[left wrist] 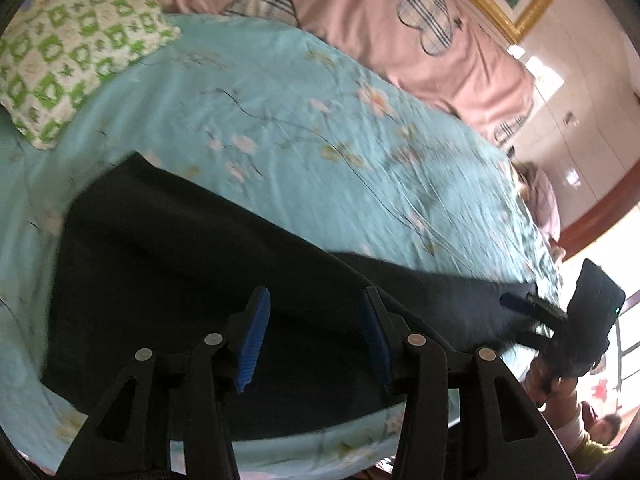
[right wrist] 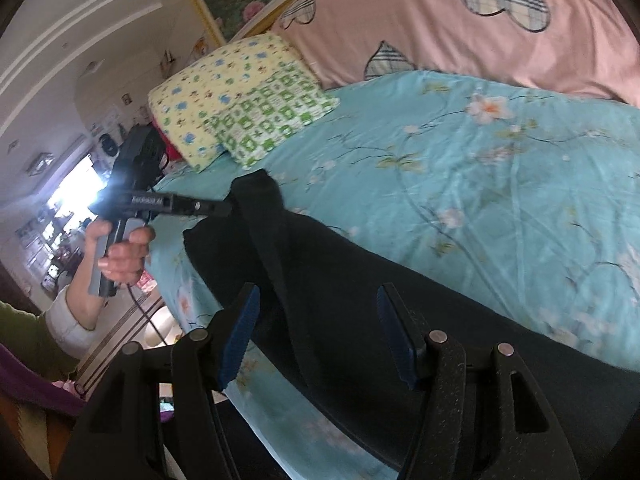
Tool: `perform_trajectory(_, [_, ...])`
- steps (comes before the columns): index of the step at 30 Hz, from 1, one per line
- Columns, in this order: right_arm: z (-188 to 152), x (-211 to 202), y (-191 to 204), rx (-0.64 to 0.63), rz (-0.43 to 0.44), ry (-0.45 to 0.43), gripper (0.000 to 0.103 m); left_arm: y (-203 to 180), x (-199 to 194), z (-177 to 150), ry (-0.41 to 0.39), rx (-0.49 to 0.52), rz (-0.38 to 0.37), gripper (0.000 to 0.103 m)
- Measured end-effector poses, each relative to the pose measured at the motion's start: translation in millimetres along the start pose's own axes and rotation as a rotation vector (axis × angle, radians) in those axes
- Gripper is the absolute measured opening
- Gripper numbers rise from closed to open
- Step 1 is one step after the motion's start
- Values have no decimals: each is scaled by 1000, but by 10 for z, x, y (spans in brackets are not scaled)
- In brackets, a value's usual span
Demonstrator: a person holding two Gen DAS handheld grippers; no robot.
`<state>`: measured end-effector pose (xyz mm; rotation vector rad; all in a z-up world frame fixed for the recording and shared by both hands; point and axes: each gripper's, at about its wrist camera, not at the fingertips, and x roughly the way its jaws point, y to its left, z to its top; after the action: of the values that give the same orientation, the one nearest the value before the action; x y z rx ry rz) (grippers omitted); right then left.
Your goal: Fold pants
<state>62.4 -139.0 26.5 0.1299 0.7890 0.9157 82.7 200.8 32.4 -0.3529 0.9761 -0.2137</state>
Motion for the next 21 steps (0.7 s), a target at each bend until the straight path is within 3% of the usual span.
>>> perform_trajectory(3, [41,173,38,3,37,28,62,170,-77,136,-14,-3,21,54])
perform_trajectory(12, [187,659,129,10,132,105,62,987,-67,604,10,-57,91,57])
perform_trajectory(19, [322,932,125,31,171,160,62,1428,255,973,121,-29,15,65])
perform_trajectory(21, [350,1000,124,28,171,180,62,1497,392,1032,153,-17,25,65])
